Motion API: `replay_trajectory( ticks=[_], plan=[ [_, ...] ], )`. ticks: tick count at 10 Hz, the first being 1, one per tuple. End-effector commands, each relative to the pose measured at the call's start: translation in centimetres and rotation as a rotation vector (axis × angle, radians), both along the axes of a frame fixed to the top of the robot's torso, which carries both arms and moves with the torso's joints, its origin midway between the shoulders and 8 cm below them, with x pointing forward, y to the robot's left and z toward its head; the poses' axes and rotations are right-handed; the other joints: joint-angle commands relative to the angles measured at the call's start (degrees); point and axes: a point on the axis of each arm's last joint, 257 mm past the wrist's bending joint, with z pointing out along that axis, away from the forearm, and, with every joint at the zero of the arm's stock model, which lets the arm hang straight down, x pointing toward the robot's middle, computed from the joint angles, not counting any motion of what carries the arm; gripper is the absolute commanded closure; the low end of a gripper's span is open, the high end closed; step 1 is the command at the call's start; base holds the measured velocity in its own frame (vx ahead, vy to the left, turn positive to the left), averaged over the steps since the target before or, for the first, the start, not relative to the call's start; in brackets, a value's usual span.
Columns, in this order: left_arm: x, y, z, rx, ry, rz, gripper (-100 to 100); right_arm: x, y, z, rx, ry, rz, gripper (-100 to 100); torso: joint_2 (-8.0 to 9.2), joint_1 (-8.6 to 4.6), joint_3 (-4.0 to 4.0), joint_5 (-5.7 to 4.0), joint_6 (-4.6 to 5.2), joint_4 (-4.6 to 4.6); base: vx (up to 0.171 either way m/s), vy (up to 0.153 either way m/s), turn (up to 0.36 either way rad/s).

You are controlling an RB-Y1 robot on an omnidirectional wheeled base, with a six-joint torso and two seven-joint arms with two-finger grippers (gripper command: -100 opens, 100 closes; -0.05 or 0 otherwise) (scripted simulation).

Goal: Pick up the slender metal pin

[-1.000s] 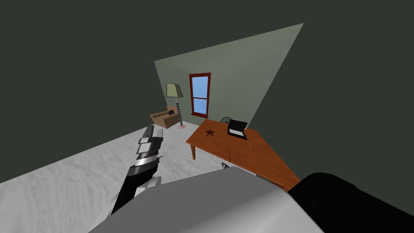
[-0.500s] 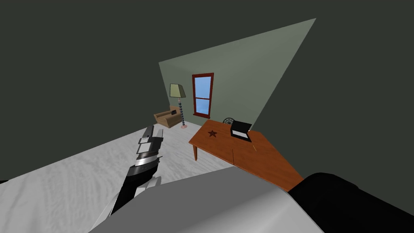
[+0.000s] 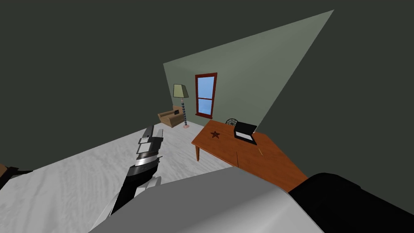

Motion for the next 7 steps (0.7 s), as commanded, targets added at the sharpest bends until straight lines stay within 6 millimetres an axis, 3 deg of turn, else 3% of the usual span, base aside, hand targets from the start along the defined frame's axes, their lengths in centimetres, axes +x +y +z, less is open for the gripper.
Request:
replay_trajectory(
  ticks=[1, 7],
  plan=[
    [0.0, 0.0, 0.0, 0.0, 0.0, 0.0, 0, -1.5, -0.6, -0.2, -0.039, 0.049, 0.002, -100, 0.0, 0.0, 0.0, 0.0, 0.0, 0.0, 0.044, 0.028, 0.044],
    [0.0, 0.0, 0.0, 0.0, 0.0, 0.0, 0, -5.6, -3.8, -0.2, -0.204, 0.234, 0.051, -100, 0.0, -0.03, 0.0, 0.0, 0.01, 0.0, 0.045, 0.035, 0.065]
  ],
)
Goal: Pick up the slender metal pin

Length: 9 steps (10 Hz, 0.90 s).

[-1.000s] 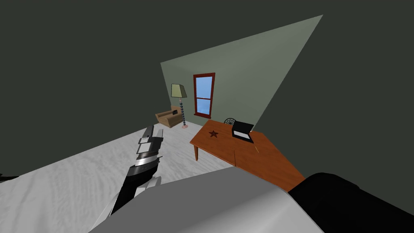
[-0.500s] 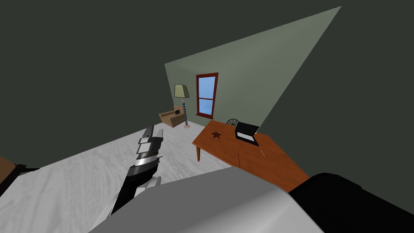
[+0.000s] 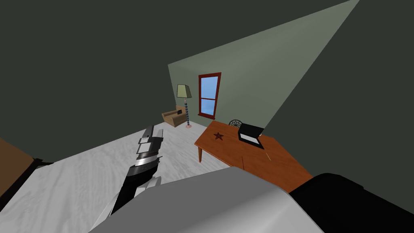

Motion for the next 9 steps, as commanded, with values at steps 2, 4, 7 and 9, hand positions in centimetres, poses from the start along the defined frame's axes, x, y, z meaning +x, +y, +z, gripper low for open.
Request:
replay_trajectory(
  ticks=[2, 4, 7, 9],
  plan=[
    [0.0, 0.0, 0.0, 0.0, 0.0, 0.0, 0, -1.6, -1.3, 0.2, -0.064, 0.072, 0.019, -100, -0.03, 0.04, -0.01, 0.0, -0.02, 0.0, 0.049, 0.036, 0.063],
    [0.0, 0.0, 0.0, 0.0, 0.0, 0.0, 0, -2.6, -2.5, 0.7, -0.116, 0.123, 0.036, -100, -0.02, 0.04, -0.01, 0.01, -0.01, 0.0, 0.047, 0.033, 0.059],
    [0.0, 0.0, 0.0, 0.0, 0.0, 0.0, 0, -3.6, -4.7, 2.0, -0.214, 0.203, 0.067, -100, 0.05, -0.01, 0.03, 0.0, 0.0, 0.01, 0.036, 0.025, 0.059],
    [0.0, 0.0, 0.0, 0.0, 0.0, 0.0, 0, -4.2, -5.9, 2.7, -0.262, 0.244, 0.081, -100, 0.05, -0.03, 0.03, 0.0, 0.0, 0.01, 0.039, 0.026, 0.044]
  ],
)
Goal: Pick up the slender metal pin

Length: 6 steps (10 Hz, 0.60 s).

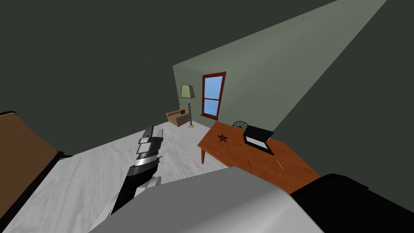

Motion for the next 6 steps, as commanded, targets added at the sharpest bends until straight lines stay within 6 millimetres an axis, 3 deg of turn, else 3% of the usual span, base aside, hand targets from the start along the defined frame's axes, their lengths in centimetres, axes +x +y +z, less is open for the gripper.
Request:
replay_trajectory(
  ticks=[1, 6],
  plan=[
    [0.0, 0.0, 0.0, 0.0, 0.0, 0.0, 0, -0.5, -0.6, 0.3, -0.027, 0.025, 0.007, -100, 0.0, 0.0, 0.0, 0.0, 0.0, 0.0, 0.039, 0.028, 0.034],
    [0.0, 0.0, 0.0, 0.0, 0.0, 0.0, 0, -1.4, -3.8, 2.6, -0.149, 0.114, 0.042, -100, 0.06, -0.06, 0.03, -0.01, 0.01, 0.0, 0.032, 0.019, 0.04]
  ],
)
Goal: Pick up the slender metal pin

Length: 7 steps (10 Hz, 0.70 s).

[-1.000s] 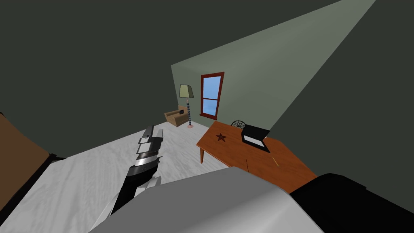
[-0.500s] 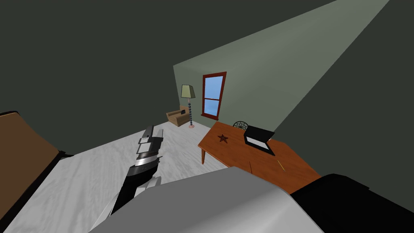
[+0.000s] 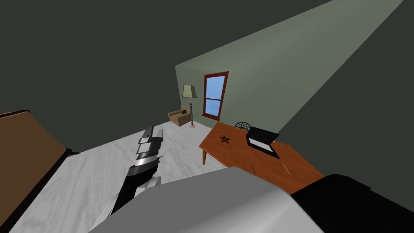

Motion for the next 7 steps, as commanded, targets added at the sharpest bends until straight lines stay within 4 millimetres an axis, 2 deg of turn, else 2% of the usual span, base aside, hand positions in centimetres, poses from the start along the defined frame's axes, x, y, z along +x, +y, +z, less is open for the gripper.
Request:
replay_trajectory(
  ticks=[1, 3, 5, 6, 7],
  plan=[
    [0.0, 0.0, 0.0, 0.0, 0.0, 0.0, 0, -0.2, -0.5, 0.3, -0.02, 0.014, 0.005, -100, 0.0, 0.0, 0.0, 0.0, 0.0, 0.0, 0.023, 0.011, 0.023],
    [0.0, 0.0, 0.0, 0.0, 0.0, 0.0, 0, -0.4, -2.0, 1.5, -0.075, 0.049, 0.02, -100, 0.02, -0.01, 0.01, 0.0, 0.0, 0.0, 0.028, 0.017, 0.038],
    [0.0, 0.0, 0.0, 0.0, 0.0, 0.0, 0, -0.5, -2.7, 2.1, -0.1, 0.064, 0.026, -100, 0.04, -0.01, 0.02, -0.01, 0.01, 0.0, 0.016, 0.012, 0.021],
    [0.0, 0.0, 0.0, 0.0, 0.0, 0.0, 0, -0.5, -2.3, 1.8, -0.086, 0.055, 0.023, -100, 0.06, -0.02, 0.03, 0.0, 0.01, 0.01, 0.008, 0.004, 0.006],
    [0.0, 0.0, 0.0, 0.0, 0.0, 0.0, 0, -0.5, -2.4, 1.9, -0.089, 0.057, 0.023, 0, 0.09, -0.04, 0.04, -0.01, 0.01, 0.01, 0.0, 0.0, 0.0]
  ],
)
